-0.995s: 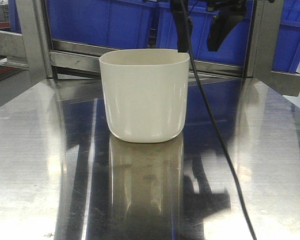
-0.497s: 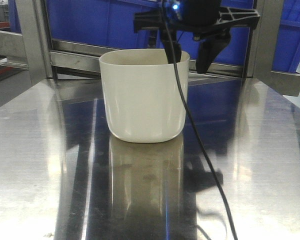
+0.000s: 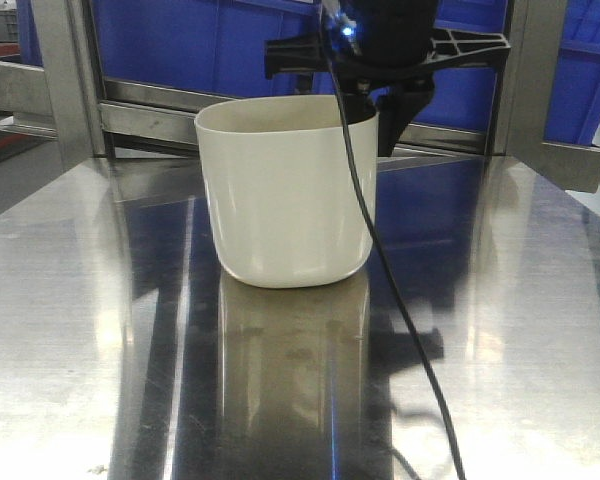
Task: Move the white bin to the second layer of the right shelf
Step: 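Close the right gripper on the white bin's rim, then lift the white bin off the steel table with the right gripper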
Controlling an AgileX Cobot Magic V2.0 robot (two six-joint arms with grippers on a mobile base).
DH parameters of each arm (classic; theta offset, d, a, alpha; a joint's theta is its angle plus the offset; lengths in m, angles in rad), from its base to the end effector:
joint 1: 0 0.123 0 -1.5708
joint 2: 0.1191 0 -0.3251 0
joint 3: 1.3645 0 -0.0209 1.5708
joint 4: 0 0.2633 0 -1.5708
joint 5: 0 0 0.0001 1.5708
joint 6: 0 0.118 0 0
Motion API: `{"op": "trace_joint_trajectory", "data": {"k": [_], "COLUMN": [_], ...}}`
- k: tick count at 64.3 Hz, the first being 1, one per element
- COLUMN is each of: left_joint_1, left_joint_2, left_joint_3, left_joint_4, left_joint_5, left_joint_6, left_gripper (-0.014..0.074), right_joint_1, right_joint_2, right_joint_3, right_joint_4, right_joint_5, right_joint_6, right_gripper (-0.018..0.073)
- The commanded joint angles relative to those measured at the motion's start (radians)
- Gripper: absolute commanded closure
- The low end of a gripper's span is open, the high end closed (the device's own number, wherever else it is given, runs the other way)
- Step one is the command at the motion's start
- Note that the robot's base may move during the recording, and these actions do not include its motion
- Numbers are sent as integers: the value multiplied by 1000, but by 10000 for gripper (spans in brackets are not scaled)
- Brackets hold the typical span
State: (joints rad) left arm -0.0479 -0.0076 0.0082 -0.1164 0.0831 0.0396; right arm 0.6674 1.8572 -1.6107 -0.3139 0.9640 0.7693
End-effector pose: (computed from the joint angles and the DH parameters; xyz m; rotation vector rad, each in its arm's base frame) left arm 0.0553 -0.0038 0.2031 -0.0148 1.5676 -0.1053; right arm 0.3667 0.2508 0.2989 -0.0252 2.6128 0.0950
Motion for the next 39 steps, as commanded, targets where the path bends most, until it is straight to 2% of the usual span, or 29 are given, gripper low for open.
{"op": "trace_joint_trajectory", "data": {"k": [1, 18, 30, 39], "left_joint_1": [-5, -5, -5, -5], "left_joint_2": [-18, -18, -18, -18], "left_joint_3": [28, 28, 28, 28], "left_joint_4": [-1, -1, -1, -1], "left_joint_5": [-83, -83, -83, -83], "left_joint_6": [-5, -5, -5, -5], "left_gripper": [512, 512, 512, 512], "right_joint_1": [-16, -131, -271, -374], "right_joint_2": [-97, -202, -353, -476], "right_joint_3": [-35, 23, 217, 370], "right_joint_4": [-30, 14, 76, 138], "right_joint_5": [-40, -39, -151, -239], "right_joint_6": [-47, -183, -348, -405], "right_gripper": [494, 494, 494, 494]}}
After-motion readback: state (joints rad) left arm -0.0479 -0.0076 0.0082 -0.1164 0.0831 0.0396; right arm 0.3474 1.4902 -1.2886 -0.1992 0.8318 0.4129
